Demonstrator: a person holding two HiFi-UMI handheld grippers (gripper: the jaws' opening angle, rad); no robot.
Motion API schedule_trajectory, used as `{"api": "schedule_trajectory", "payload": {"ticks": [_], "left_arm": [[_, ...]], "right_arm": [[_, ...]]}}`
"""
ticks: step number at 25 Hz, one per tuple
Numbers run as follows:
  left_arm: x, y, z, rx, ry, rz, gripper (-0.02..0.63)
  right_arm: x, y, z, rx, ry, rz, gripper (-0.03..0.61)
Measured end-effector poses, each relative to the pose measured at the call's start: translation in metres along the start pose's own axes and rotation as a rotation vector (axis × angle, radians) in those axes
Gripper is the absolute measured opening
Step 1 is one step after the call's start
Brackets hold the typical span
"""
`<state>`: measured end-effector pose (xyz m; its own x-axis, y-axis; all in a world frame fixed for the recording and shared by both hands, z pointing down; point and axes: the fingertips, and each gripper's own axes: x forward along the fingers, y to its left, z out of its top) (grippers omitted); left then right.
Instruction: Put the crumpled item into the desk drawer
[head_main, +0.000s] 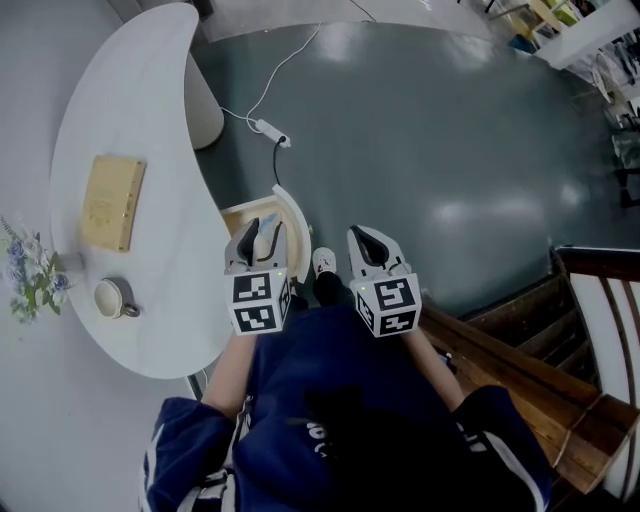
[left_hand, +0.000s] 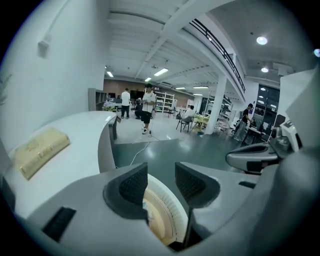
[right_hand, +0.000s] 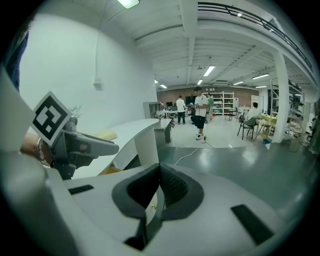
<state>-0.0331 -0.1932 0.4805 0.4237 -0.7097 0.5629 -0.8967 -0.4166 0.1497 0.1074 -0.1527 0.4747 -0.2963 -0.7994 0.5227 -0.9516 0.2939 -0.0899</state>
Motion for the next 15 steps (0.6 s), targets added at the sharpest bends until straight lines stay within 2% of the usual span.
{"api": "schedule_trajectory", "payload": {"ticks": [7,15], "left_arm": [[-0.038,-0.004,0.040,0.042,-0.162,-0.013,0.160],[-0.080,-0.003,0.080,0.052,-0.354,0.008,0.160]], "right_arm": [[-0.001,0.009,0.021,-0.036,-0.053,0.027,0.008],[-0.010,0.023,0.062,-0.079,-0.170,0.062,0.008]]}}
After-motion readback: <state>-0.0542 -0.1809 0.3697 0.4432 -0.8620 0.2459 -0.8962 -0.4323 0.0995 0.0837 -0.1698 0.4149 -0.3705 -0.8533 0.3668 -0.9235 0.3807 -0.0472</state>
